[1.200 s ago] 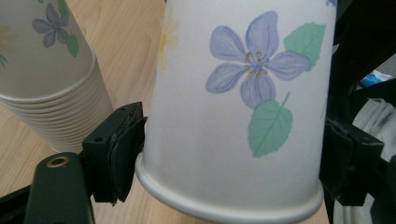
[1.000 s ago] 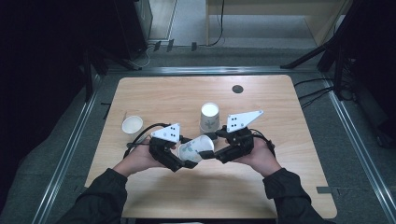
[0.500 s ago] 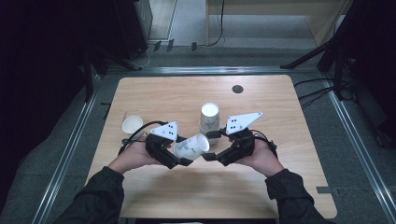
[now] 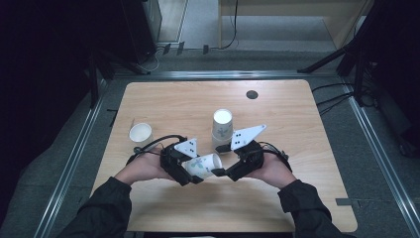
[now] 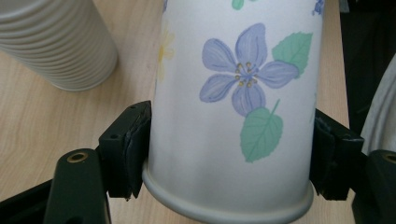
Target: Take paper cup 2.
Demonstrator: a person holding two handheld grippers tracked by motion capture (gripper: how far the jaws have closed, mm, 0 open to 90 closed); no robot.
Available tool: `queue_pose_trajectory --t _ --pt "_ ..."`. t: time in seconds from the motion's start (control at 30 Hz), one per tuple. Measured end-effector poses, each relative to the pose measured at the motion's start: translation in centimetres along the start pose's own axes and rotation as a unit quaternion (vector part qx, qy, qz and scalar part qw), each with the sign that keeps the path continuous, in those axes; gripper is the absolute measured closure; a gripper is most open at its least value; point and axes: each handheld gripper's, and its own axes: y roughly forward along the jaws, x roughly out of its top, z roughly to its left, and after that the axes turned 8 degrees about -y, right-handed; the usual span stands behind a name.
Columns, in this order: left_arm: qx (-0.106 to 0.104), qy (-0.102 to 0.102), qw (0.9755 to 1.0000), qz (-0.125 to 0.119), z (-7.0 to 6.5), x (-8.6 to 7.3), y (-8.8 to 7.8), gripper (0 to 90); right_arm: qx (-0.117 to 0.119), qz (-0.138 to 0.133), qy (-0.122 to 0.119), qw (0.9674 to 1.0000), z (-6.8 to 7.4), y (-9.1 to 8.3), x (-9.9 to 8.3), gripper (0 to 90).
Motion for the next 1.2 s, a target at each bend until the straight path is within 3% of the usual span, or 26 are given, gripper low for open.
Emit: queue_pose_trajectory --t 0.4,0.83,1.07,1.2 --pt "-0.019 -0.012 0.9991 0.037 -0.3 0.6 0.8 25.7 0.036 0.032 -0.010 0.9988 0.3 2.0 -0.5 28.2" --pt "-0.024 0.004 0.9986 0.048 -0.6 0.7 1.3 25.5 0.061 0.051 -0.021 0.9966 0.6 3.0 -0.6 34.0" --pt "-0.030 0.016 0.9988 0.034 -0.5 0.5 1.0 23.8 0.061 0.048 -0.027 0.9966 0.7 2.8 -0.4 34.6" --pt "-0.020 0.014 0.9996 0.016 -0.3 0.4 0.7 19.9 0.054 0.046 -0.025 0.9972 0.6 2.4 -0.4 34.5"
